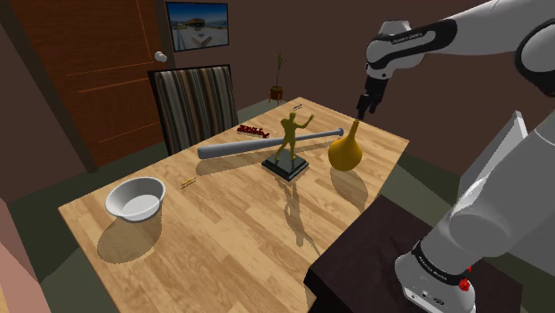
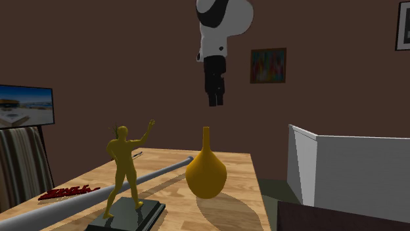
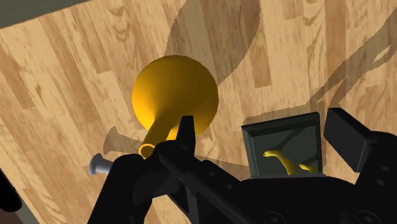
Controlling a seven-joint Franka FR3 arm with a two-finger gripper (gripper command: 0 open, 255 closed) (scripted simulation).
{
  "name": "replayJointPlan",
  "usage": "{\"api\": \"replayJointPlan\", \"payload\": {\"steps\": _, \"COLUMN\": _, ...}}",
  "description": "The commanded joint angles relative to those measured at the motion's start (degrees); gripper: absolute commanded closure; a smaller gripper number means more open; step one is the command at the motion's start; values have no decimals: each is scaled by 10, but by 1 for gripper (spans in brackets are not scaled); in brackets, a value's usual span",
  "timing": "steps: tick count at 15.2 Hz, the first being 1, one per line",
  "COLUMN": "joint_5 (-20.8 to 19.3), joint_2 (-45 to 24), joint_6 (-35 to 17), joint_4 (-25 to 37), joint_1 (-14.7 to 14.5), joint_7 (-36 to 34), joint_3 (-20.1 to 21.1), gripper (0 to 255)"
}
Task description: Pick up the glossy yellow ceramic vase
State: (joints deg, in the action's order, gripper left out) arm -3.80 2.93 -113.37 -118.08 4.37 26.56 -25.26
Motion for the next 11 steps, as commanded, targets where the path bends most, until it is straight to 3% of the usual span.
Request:
{"api": "replayJointPlan", "payload": {"steps": 1, "joint_5": 20, "joint_2": -40, "joint_6": -11, "joint_4": 26, "joint_1": 6, "joint_7": 25, "joint_3": -10, "gripper": 0}}
{"api": "replayJointPlan", "payload": {"steps": 11, "joint_5": 140, "joint_2": -280, "joint_6": -12, "joint_4": 237, "joint_1": 87, "joint_7": 140, "joint_3": -13, "gripper": 0}}
